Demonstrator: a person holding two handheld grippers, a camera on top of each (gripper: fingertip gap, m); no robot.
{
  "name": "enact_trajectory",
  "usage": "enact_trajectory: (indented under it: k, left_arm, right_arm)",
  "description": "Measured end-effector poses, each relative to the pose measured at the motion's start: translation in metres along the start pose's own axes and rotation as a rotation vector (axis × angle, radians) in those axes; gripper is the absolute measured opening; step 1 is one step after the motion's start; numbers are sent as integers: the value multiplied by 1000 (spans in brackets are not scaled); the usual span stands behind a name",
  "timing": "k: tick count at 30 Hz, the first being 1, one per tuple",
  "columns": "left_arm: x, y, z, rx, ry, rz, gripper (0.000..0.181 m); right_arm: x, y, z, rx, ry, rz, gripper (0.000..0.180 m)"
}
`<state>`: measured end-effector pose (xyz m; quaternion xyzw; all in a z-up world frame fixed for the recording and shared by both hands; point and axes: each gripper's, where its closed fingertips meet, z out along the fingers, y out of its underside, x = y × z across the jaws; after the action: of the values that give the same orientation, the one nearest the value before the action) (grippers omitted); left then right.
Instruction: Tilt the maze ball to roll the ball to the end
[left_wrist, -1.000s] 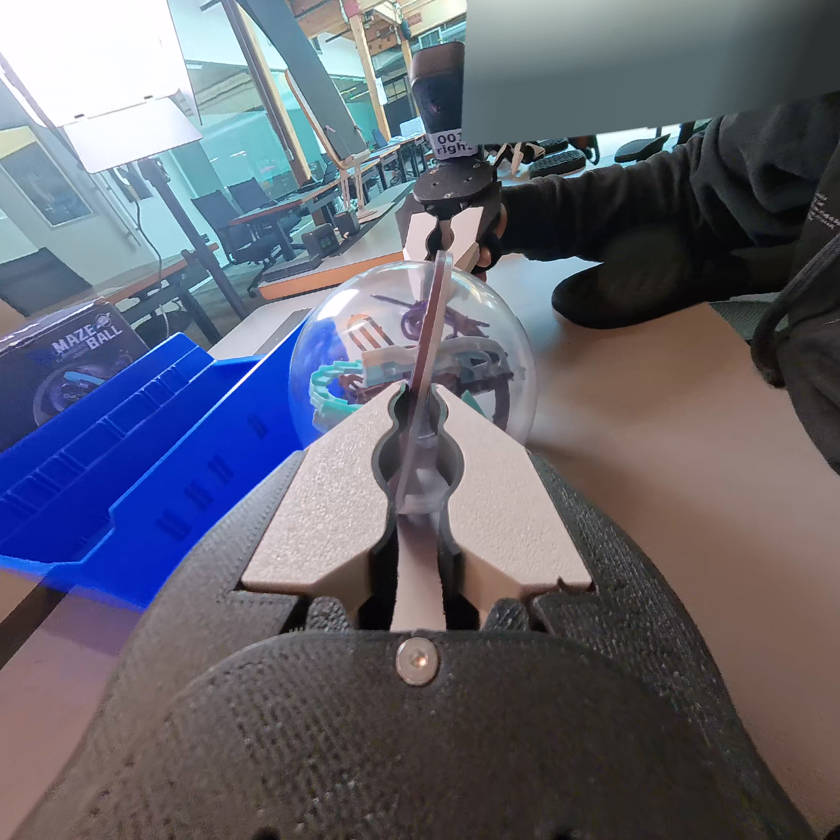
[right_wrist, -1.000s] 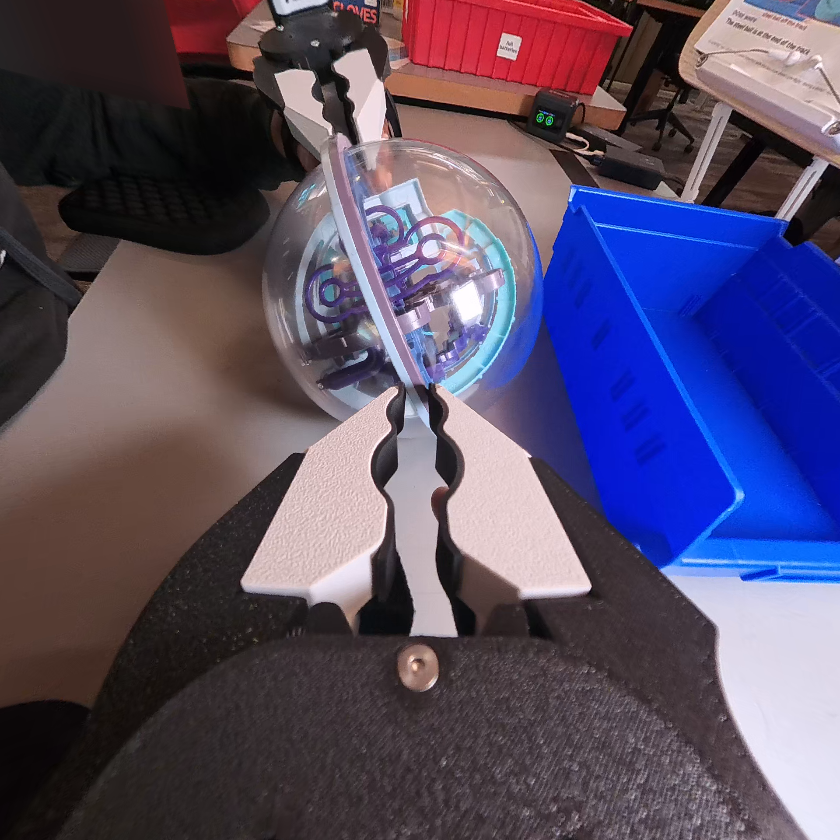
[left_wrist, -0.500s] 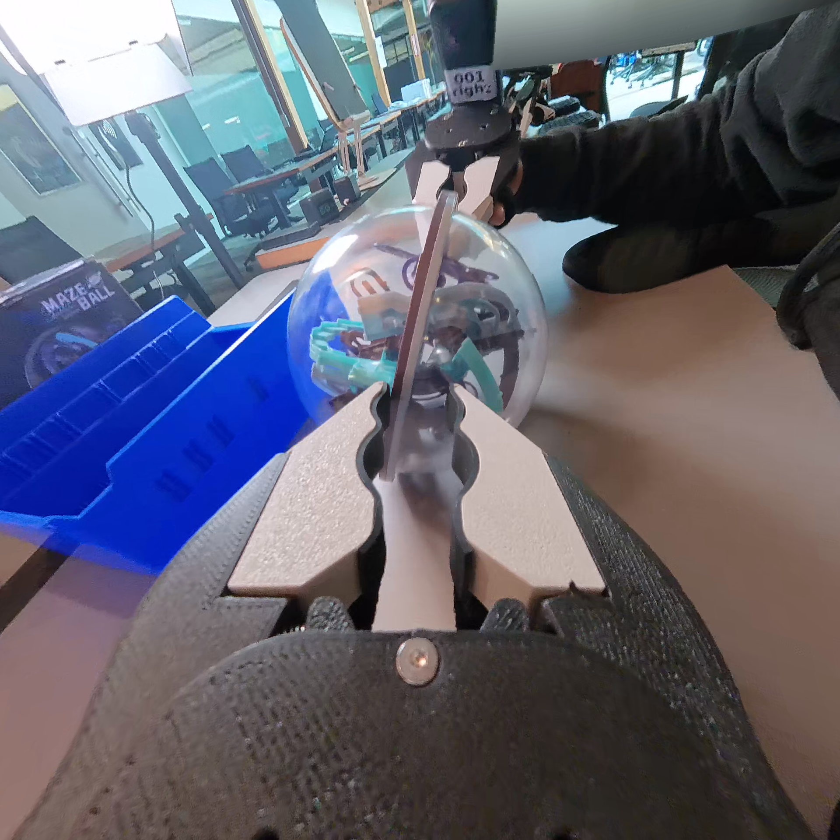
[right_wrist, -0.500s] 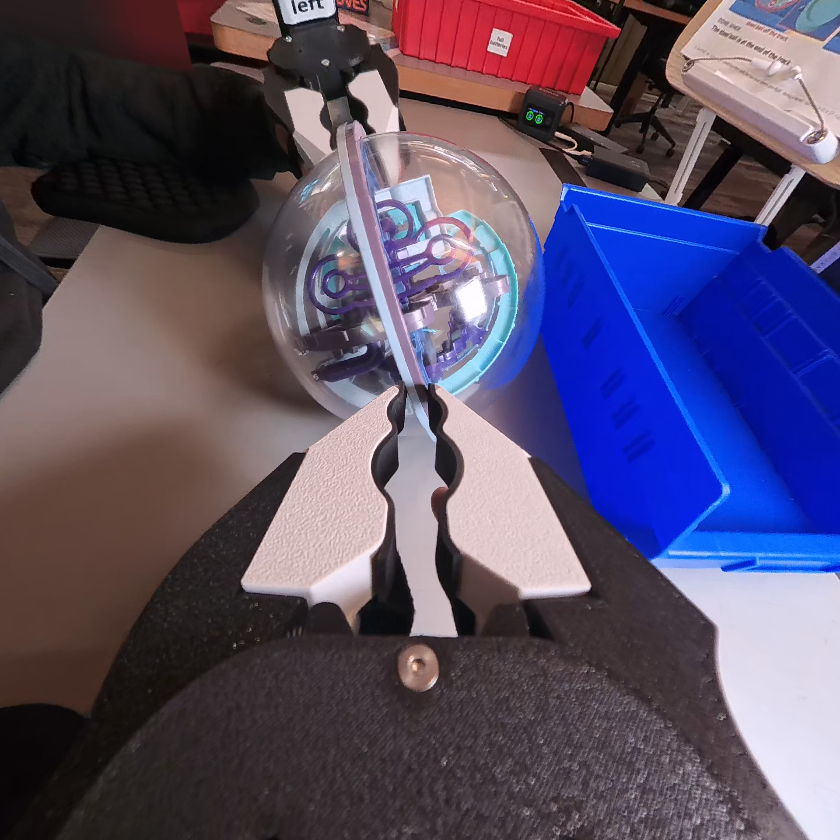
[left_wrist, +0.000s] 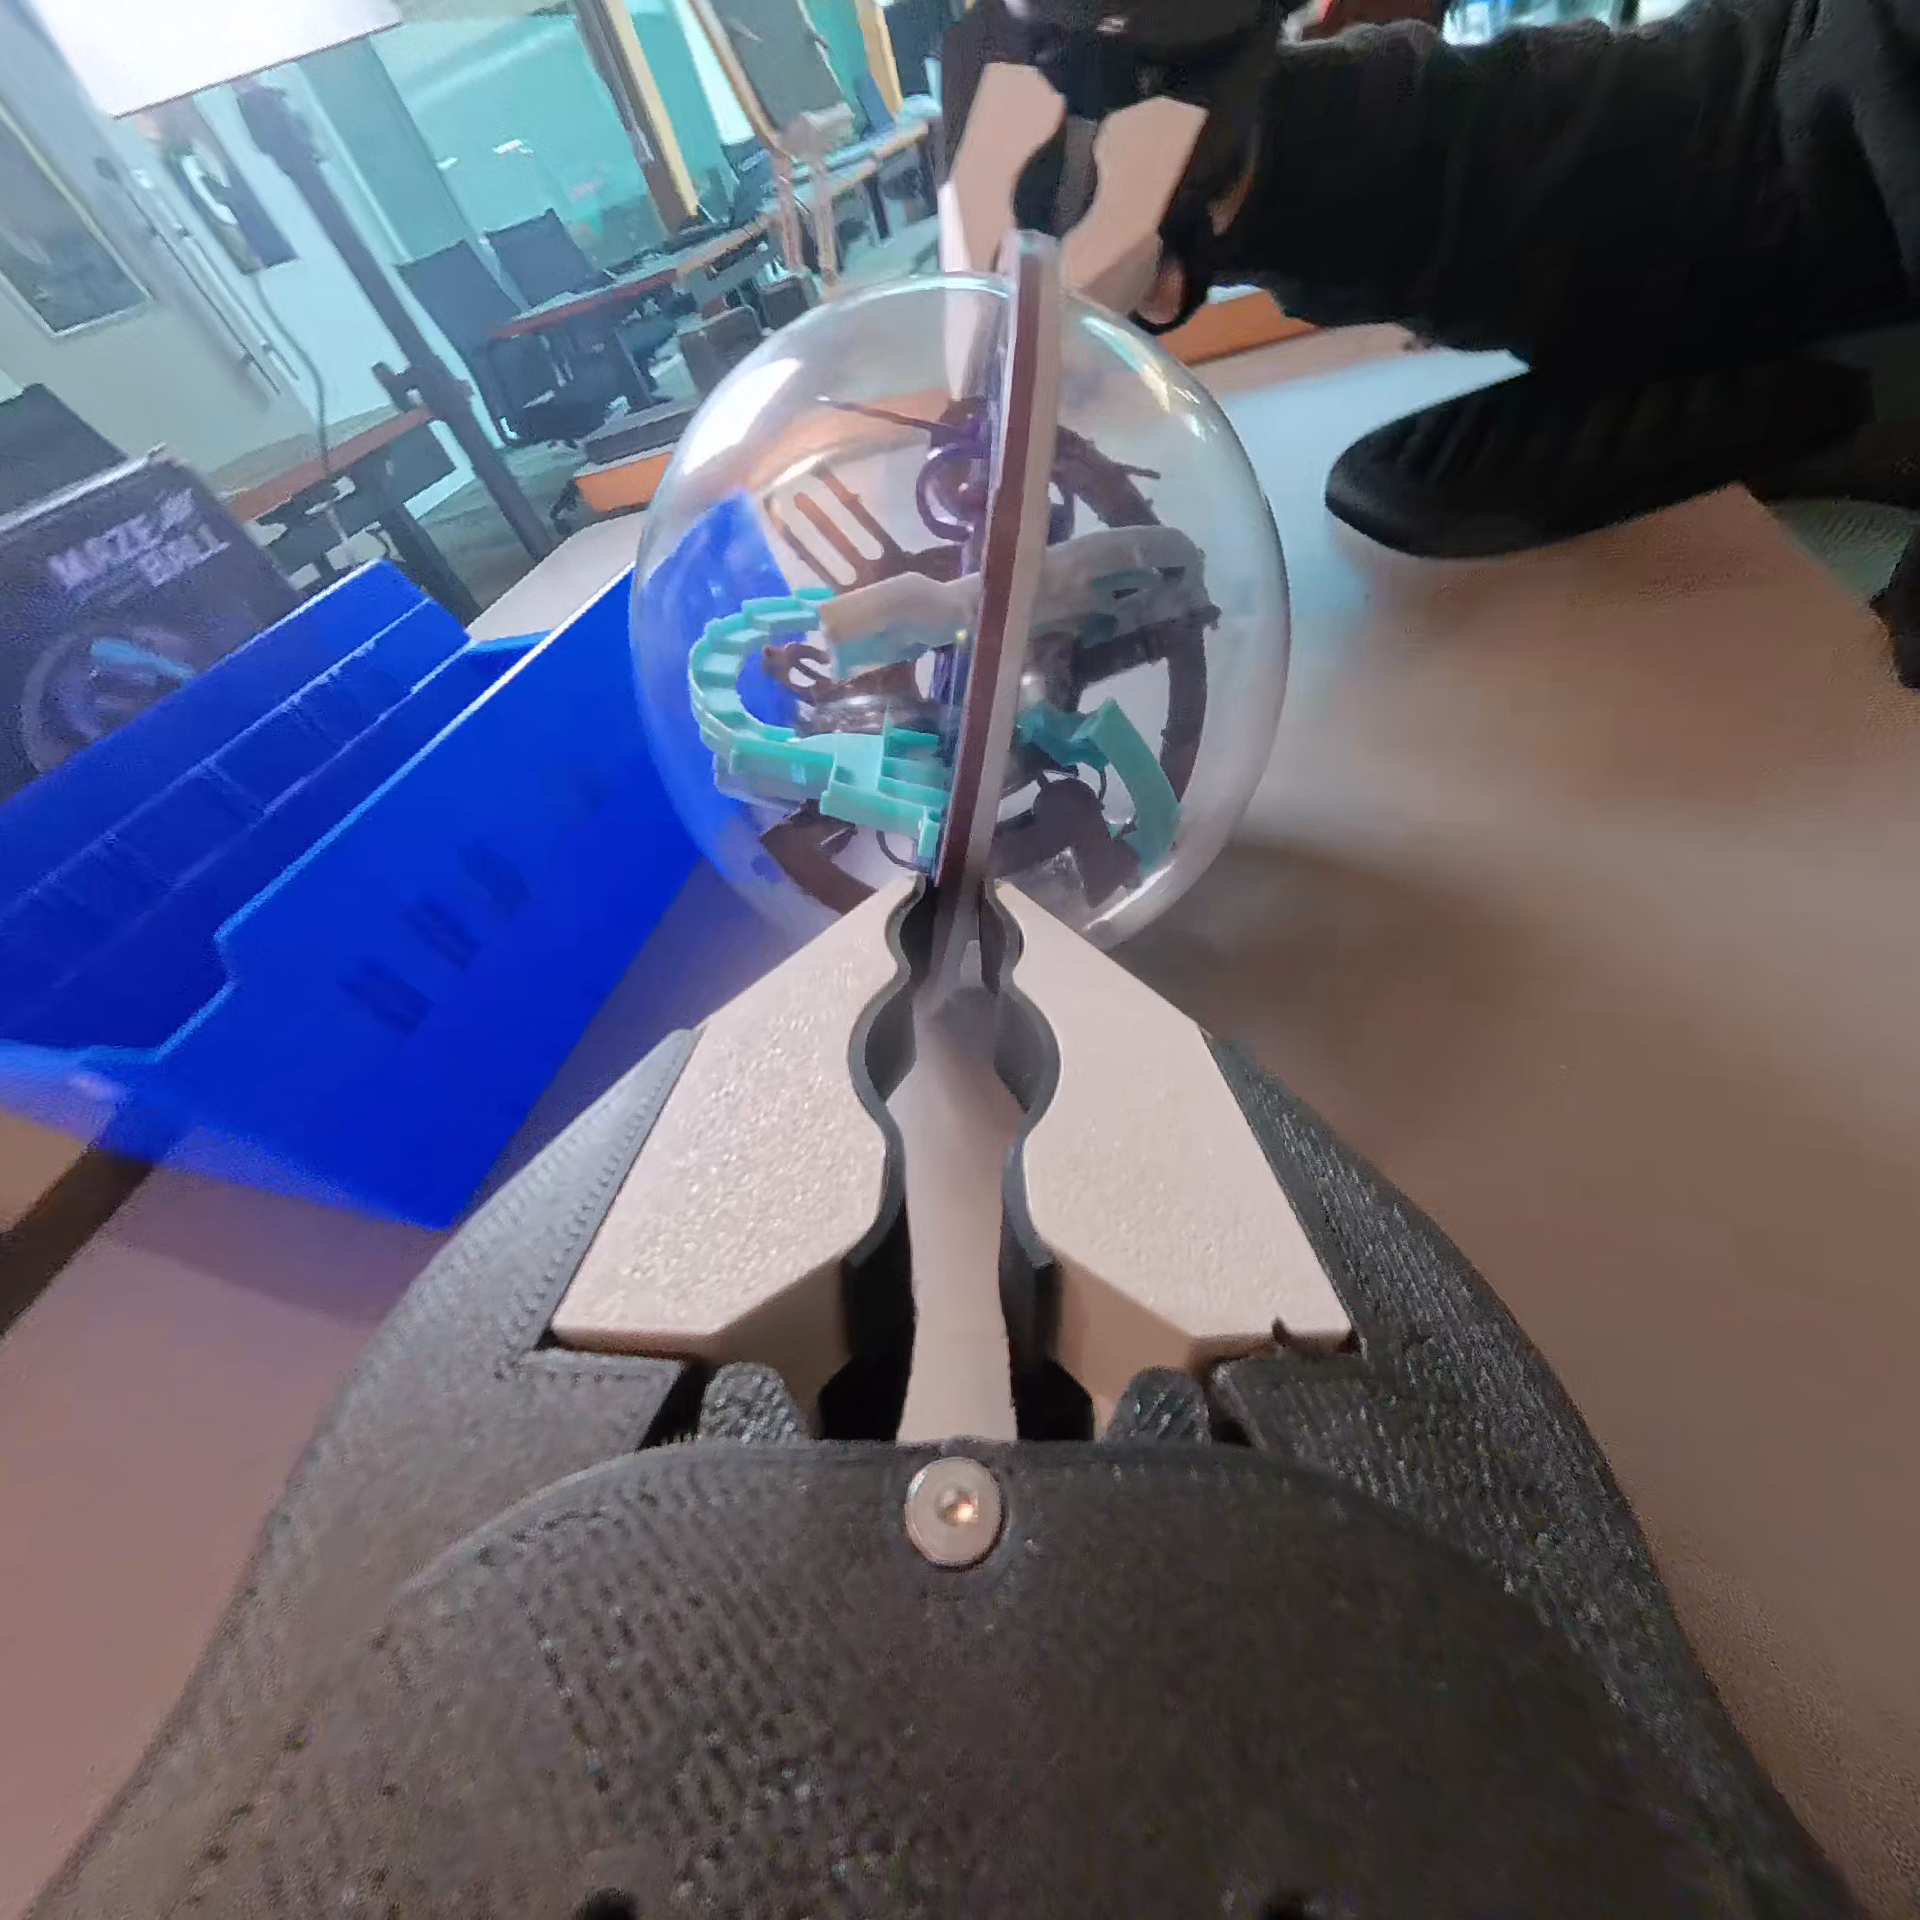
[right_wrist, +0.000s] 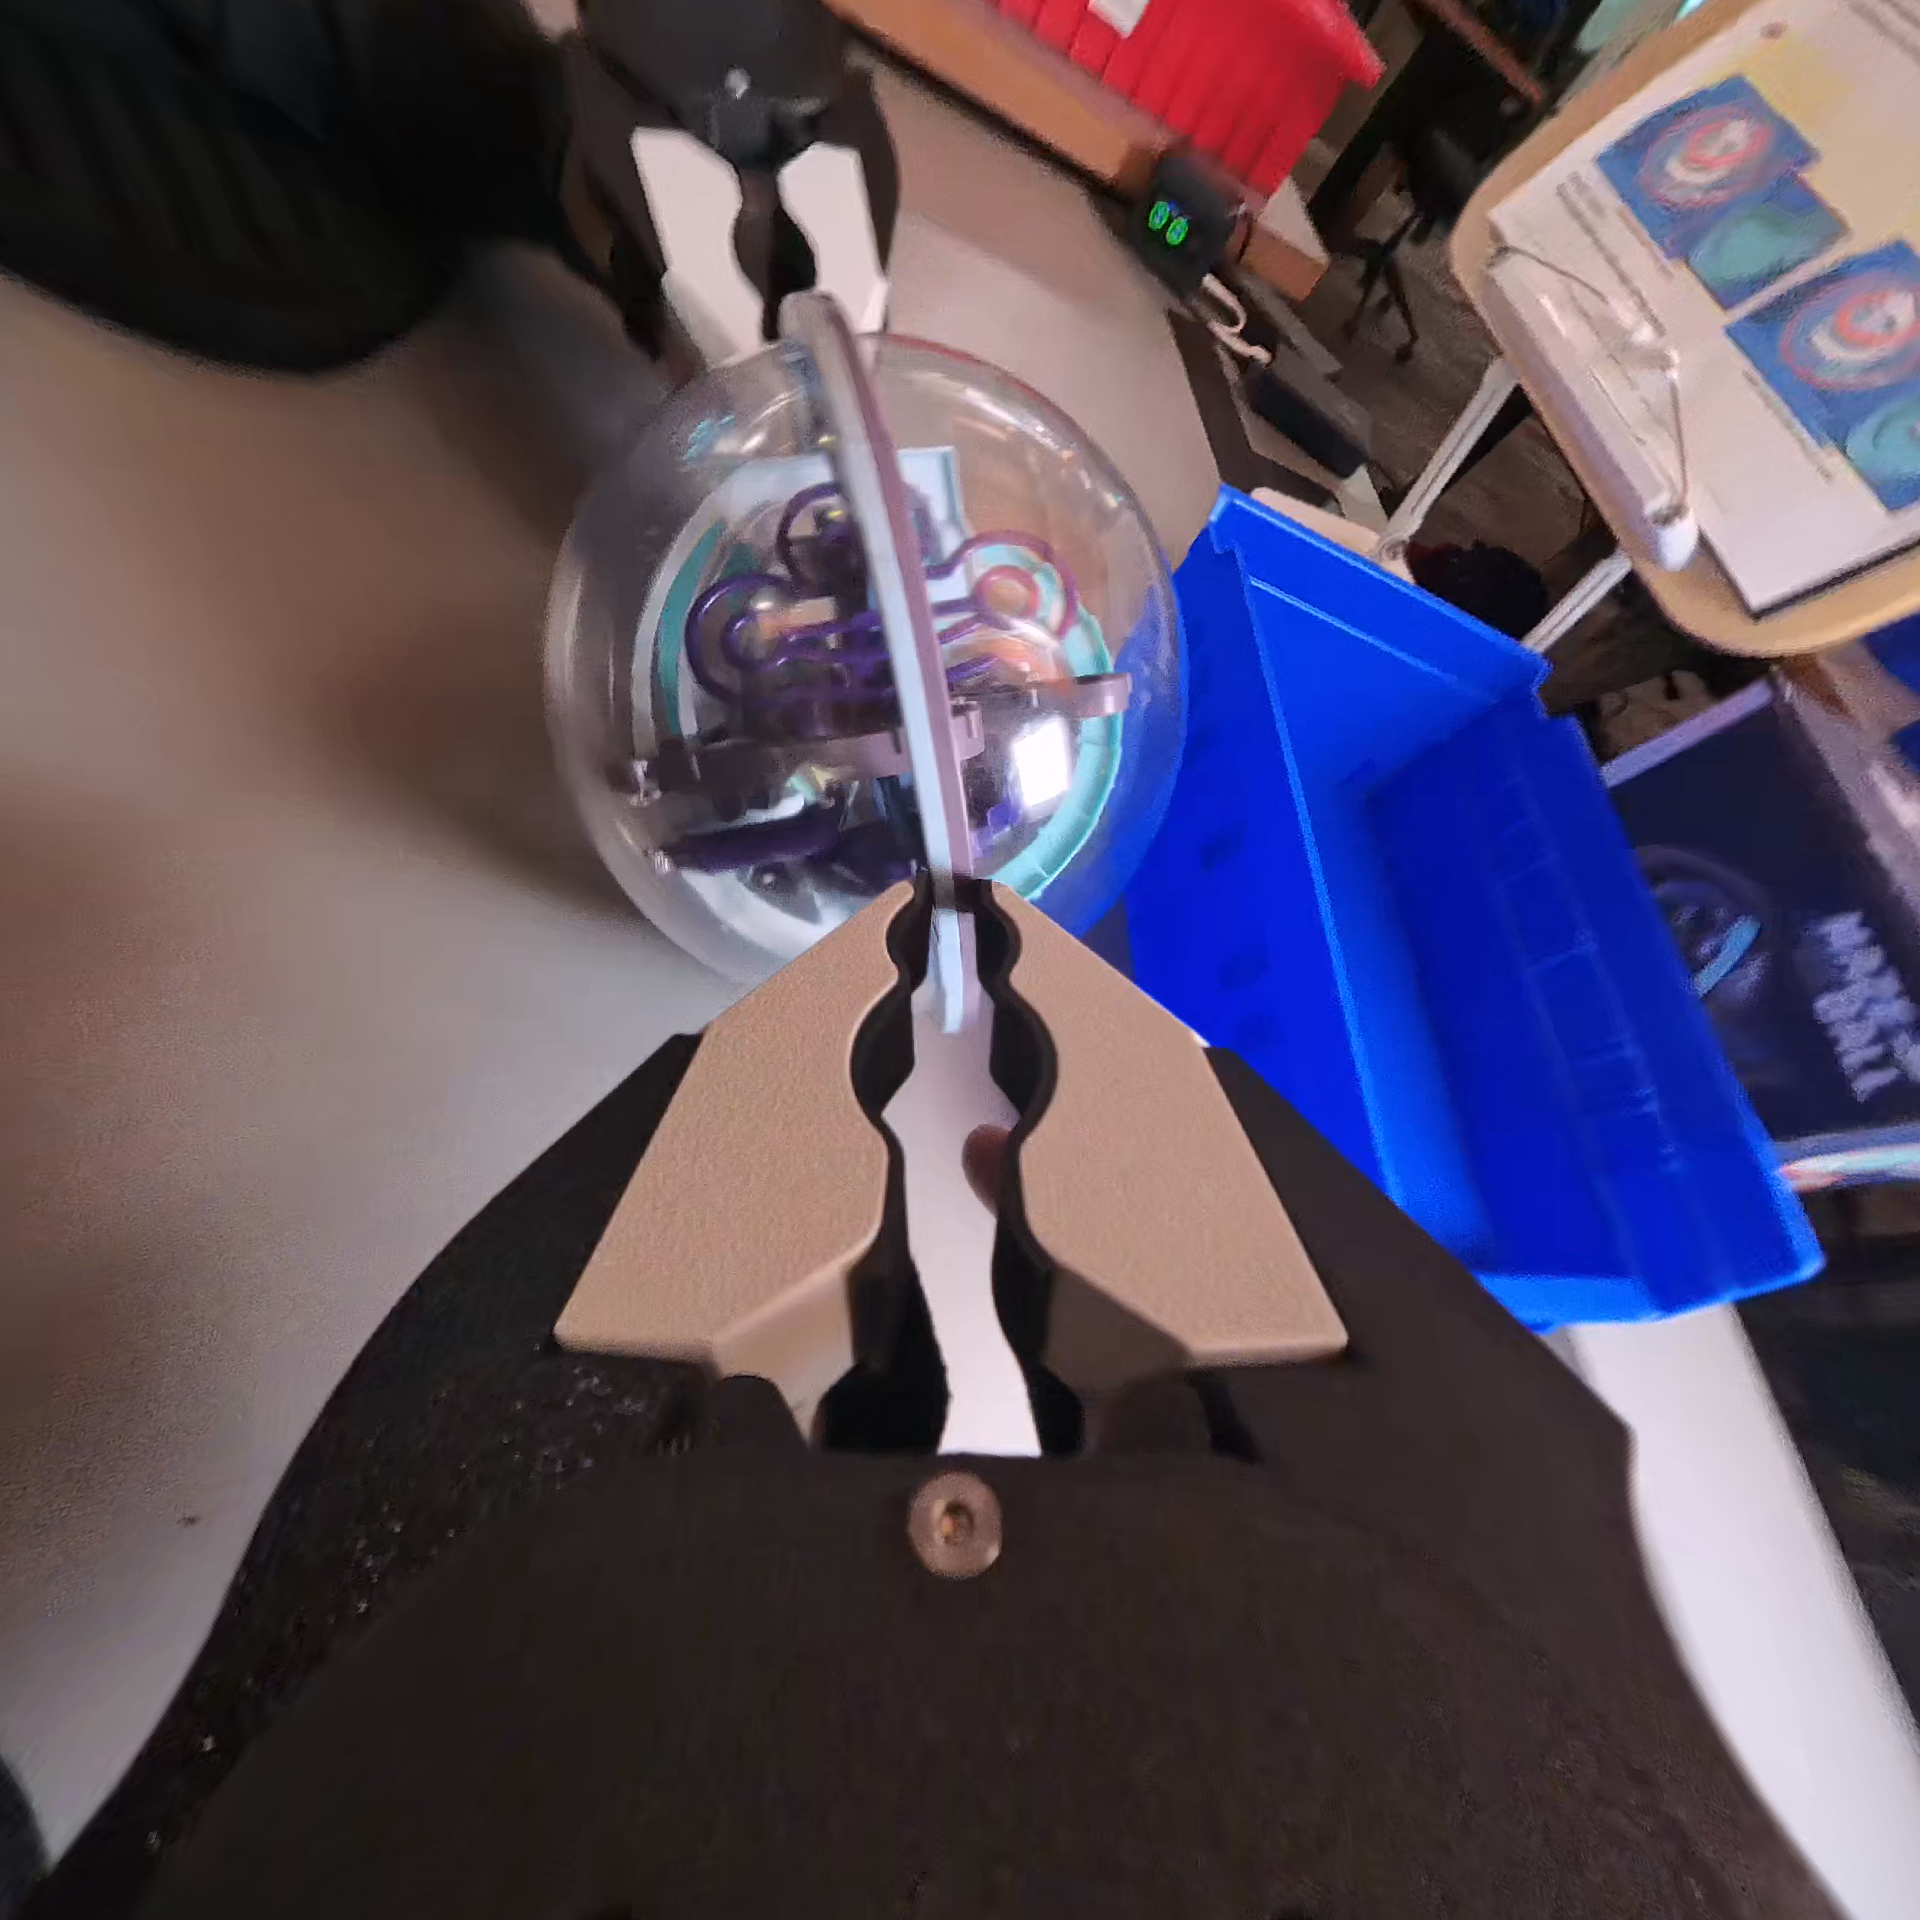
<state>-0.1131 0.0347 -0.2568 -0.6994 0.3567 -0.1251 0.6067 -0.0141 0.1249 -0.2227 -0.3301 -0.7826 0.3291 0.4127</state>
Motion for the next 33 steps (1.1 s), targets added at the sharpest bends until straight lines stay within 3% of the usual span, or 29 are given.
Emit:
enact_trajectory:
  k: [3, 5, 7, 9, 12, 17, 26, 29, 33]
  left_arm:
    - [-21, 12, -17, 14, -76, -44, 7]
    - [-32, 5, -26, 25, -160, 8, 7]
    - [-34, -34, -34, 93, -240, 123, 6]
    - [-24, -90, -40, 123, -339, 379, 7]
    - [-12, -143, -46, 88, -498, 729, 6]
    - [-16, -154, -44, -29, -615, 975, 7]
    - [-16, -180, -43, -14, -639, 1031, 7]
    - [-21, -167, -35, 23, -619, 920, 7]
    - [-31, -141, -14, -19, -619, 877, 8]
  right_arm:
    - [2, -22, 17, -48, 13, -144, 6]
    - [13, -57, 12, 67, 64, -172, 6]
    - [28, -104, -17, 269, 169, -204, 7]
    - [35, -141, -58, 449, 275, -257, 7]
    - [41, -139, -83, 475, 386, -302, 6]
    - [48, -121, -81, 498, 532, -251, 5]
    - [58, -140, -102, 558, 598, -218, 3]
    - [58, -157, -108, 538, 622, -276, 0]
    - [70, -173, -101, 366, 608, -396, 0]
